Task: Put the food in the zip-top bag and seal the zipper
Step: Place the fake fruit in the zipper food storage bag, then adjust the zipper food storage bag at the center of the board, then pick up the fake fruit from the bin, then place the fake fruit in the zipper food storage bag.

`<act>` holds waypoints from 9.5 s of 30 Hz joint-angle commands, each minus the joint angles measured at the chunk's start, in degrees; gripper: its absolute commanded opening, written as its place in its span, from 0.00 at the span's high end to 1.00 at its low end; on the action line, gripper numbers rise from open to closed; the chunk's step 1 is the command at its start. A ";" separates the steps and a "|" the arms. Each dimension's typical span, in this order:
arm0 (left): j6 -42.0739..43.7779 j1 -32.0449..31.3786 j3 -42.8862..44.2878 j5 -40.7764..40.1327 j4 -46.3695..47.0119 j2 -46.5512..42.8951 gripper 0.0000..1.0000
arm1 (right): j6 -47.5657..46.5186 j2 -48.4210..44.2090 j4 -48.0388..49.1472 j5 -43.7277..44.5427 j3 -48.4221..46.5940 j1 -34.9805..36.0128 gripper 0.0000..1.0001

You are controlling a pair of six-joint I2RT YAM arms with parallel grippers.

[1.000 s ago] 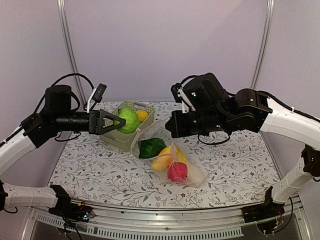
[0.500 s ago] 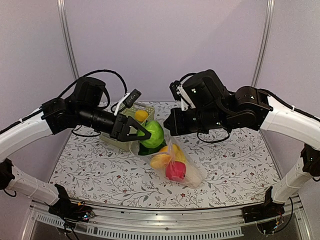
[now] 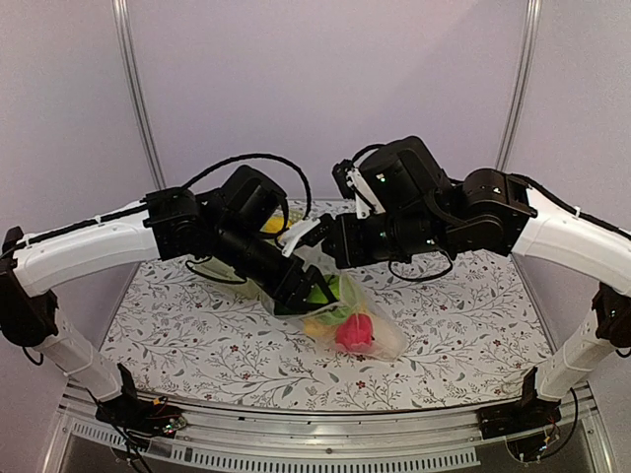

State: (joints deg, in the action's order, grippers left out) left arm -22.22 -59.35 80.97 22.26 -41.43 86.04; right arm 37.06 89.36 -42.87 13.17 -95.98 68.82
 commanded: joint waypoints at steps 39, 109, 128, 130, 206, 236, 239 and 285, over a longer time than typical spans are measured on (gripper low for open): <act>-4.16 0.67 -6.36 -16.62 -1.91 -18.97 0.00 | 0.85 -3.57 2.42 3.36 1.86 -0.18 1.00; -10.90 6.08 -3.08 -19.37 6.09 -18.53 0.19 | 0.66 -4.81 -4.44 10.92 0.36 -0.57 1.00; -12.70 19.45 -6.65 -15.91 5.98 -20.05 0.04 | 0.90 -4.99 -4.34 11.22 0.83 -0.64 1.00; -13.77 21.82 -8.98 -16.42 8.51 -18.70 0.04 | 1.00 -4.93 -4.33 11.03 0.88 -0.56 1.00; 1.89 37.58 38.77 -14.99 12.88 58.62 0.16 | 2.32 -1.56 -4.09 7.05 -0.60 -1.93 1.00; -6.83 38.14 -11.84 -15.52 40.02 3.68 0.26 | 1.82 -3.83 -3.80 7.88 0.89 -1.93 1.00; -8.09 36.31 -16.99 -14.98 38.71 -6.04 0.26 | 1.38 -4.16 -3.62 7.59 1.07 -2.02 1.00; 2.37 4.07 1.98 6.38 5.79 -2.96 0.30 | -0.31 -6.16 -3.25 4.50 1.24 -1.94 1.00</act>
State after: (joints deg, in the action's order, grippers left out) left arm -23.31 -54.54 80.03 24.67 -29.45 80.62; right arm 37.63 85.58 -46.72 17.43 -94.94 67.31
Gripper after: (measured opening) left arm 0.797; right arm 0.006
